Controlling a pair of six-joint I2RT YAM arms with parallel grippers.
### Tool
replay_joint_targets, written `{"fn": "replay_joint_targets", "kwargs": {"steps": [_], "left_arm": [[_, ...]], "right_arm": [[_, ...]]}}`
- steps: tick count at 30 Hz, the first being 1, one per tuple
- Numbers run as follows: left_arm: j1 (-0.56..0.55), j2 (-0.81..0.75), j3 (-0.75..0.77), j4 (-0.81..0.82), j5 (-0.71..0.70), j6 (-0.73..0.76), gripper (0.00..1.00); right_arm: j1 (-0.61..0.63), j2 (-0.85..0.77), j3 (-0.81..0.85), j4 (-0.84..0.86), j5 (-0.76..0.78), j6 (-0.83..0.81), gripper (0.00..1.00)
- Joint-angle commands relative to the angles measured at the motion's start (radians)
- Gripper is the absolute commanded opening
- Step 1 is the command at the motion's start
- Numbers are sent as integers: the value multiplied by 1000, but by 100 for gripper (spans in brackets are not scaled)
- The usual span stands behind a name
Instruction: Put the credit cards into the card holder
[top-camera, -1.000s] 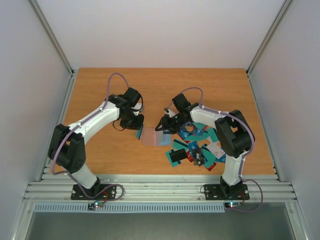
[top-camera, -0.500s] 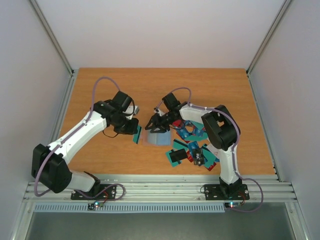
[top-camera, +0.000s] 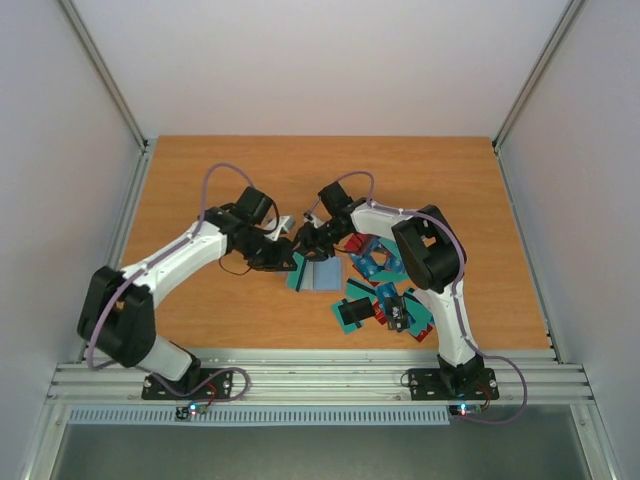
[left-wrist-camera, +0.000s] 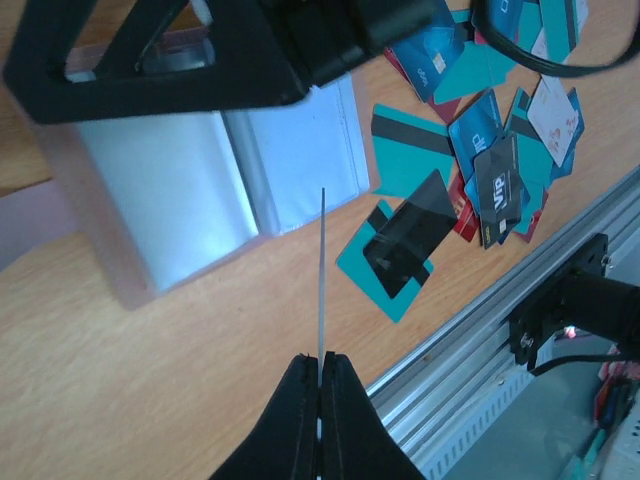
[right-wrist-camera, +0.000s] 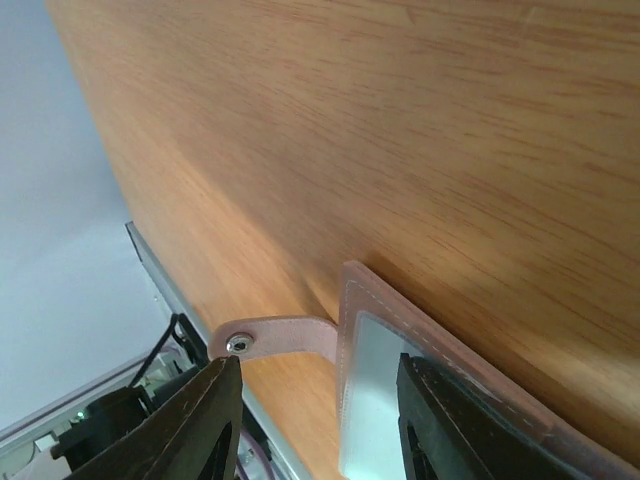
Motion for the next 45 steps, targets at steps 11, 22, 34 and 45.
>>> {"fn": "replay_joint_targets", "kwargs": {"steps": [11,22,34,45], "left_arm": [[53,265,-100,461,270,-62,0],[118,334,-131,551,268,-17,0],[150,380,-154,682,282,-64,0],[152,423,-143,694,359,-73,0]], "right_arm": [[-37,26,46,-70,-65,-18,44],[-64,17,102,-146,-78,-50,43],[-130,-179,-91,-186,13,-120,42],[-180,-383,-384,-200,87,-169,38]]}}
